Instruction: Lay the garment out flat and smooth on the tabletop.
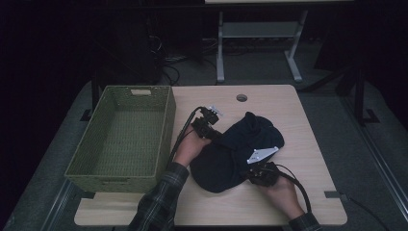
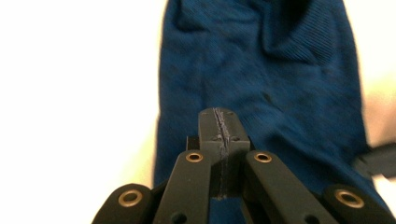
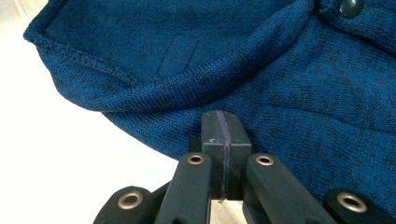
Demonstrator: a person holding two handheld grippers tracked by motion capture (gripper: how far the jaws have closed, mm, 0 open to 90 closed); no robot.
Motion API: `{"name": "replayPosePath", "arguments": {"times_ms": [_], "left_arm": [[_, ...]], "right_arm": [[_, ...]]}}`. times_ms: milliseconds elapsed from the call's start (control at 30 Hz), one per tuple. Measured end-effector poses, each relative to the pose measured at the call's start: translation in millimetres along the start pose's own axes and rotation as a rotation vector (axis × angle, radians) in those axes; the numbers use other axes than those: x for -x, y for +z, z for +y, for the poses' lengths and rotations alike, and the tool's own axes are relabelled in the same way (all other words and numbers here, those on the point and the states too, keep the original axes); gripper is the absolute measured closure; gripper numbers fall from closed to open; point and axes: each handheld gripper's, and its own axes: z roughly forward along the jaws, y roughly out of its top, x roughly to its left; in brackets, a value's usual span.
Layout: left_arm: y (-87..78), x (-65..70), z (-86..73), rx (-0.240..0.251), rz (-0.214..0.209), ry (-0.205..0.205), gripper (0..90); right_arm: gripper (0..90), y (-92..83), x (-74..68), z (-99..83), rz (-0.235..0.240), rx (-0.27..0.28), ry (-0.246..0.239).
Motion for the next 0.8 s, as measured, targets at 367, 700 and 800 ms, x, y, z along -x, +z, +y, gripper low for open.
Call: {"name": "replayPosePath", "arguments": {"times_ms": [367, 700, 800], "left_arm": [[46.3, -9.4, 1.4, -0.146, 0.017, 0.013, 89.9], [47.5, -11.3, -3.7, -0.163, 0.04, 0.024, 90.0], [45.2, -9.6, -8.1, -0.159, 0.02, 0.009, 90.0]], "right_arm": [[90.0, 0.0, 0.3, 0.1, 0.003, -0.002, 0.005], [90.0, -0.7, 0.6, 0.1, 0.001, -0.009, 0.011], [90.0, -3.6, 4.2, -1.2, -0.006, -0.02, 0.011]]}}
